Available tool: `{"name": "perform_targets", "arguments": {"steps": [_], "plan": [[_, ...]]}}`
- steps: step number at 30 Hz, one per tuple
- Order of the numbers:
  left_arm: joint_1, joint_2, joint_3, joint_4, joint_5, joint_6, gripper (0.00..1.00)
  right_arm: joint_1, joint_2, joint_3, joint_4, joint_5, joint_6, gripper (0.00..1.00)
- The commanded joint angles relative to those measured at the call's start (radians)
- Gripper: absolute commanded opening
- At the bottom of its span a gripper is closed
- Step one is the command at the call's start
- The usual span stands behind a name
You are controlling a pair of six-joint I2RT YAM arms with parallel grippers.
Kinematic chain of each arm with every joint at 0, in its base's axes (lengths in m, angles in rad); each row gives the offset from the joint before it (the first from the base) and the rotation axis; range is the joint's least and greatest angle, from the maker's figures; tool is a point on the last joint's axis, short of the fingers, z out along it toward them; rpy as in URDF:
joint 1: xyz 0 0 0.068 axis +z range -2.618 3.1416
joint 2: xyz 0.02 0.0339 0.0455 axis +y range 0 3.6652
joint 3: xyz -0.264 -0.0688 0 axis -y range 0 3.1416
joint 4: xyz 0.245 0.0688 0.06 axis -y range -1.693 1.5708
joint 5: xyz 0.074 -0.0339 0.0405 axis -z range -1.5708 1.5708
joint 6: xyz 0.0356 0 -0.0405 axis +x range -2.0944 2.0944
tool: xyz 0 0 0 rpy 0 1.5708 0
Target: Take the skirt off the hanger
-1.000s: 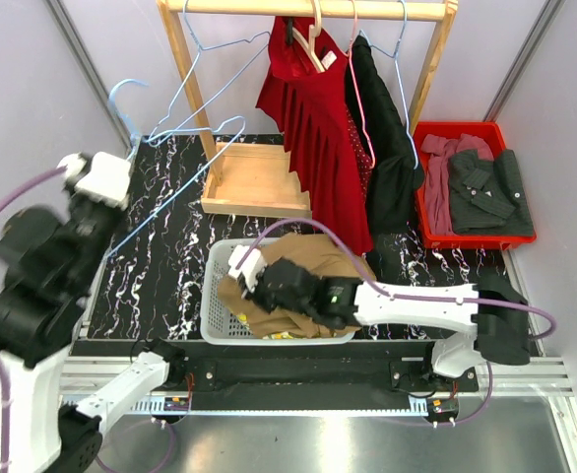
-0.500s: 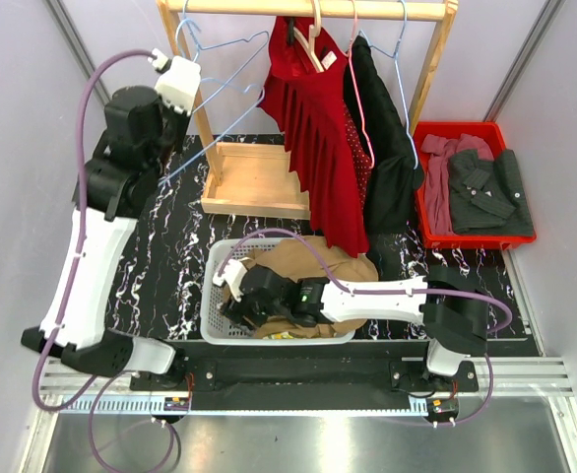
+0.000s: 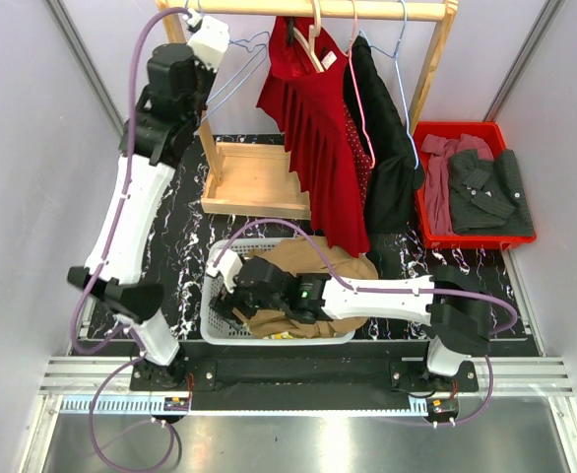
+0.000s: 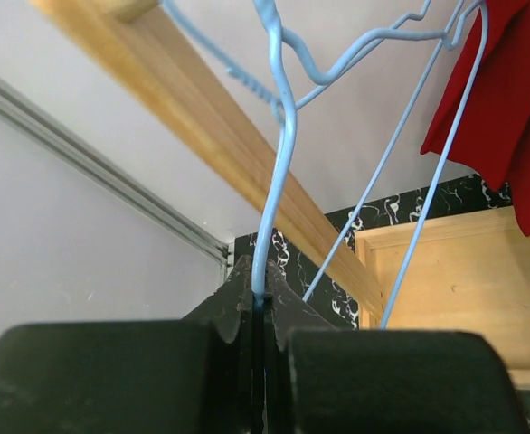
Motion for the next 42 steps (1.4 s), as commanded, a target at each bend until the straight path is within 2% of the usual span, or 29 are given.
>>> {"name": "perform_targets", "arguments": {"steps": [1, 8, 14, 21, 29, 33, 34, 35, 36, 38, 40, 42], "plan": [[-0.006, 0.065, 0.099, 0.094, -0.055, 0.04, 0.0, 0.006, -0.086, -0.053, 0.078, 0.049, -0.026, 0.84], [-0.006, 0.14, 0.144, 0.16, -0.088, 0.086, 0.0, 0.006, -0.175, -0.155, 0.123, 0.063, -0.016, 0.82], [-0.006, 0.199, 0.167, 0.189, -0.103, 0.092, 0.0, 0.003, -0.221, -0.18, 0.126, 0.088, -0.023, 0.82], [0.001, 0.137, 0.009, 0.238, -0.108, 0.077, 0.0, 0.003, -0.304, -0.214, 0.117, 0.119, -0.011, 0.8], [0.009, 0.156, 0.033, 0.238, -0.112, 0.079, 0.0, 0.003, -0.337, -0.231, 0.104, 0.141, 0.004, 0.79], [0.009, 0.105, -0.066, 0.241, -0.106, 0.047, 0.0, 0.003, -0.35, -0.231, 0.097, 0.163, 0.0, 0.79], [0.009, 0.093, -0.084, 0.244, -0.106, 0.043, 0.03, 0.003, -0.353, -0.225, 0.092, 0.168, -0.005, 0.8], [0.009, 0.065, -0.103, 0.241, -0.103, 0.04, 0.12, 0.003, -0.359, -0.22, 0.077, 0.184, -0.019, 0.8], [0.009, 0.048, -0.141, 0.242, -0.101, 0.034, 0.45, 0.003, -0.363, -0.214, 0.065, 0.198, -0.028, 0.82], [0.009, -0.004, -0.189, 0.239, -0.091, 0.033, 0.62, -0.001, -0.383, -0.185, 0.033, 0.255, -0.057, 0.85], [0.009, -0.05, -0.201, 0.238, -0.089, 0.031, 0.97, -0.006, -0.408, -0.148, -0.013, 0.301, -0.113, 0.89], [0.009, -0.079, -0.212, 0.239, -0.089, 0.022, 0.99, -0.026, -0.423, -0.095, -0.038, 0.319, -0.135, 0.91]]}}
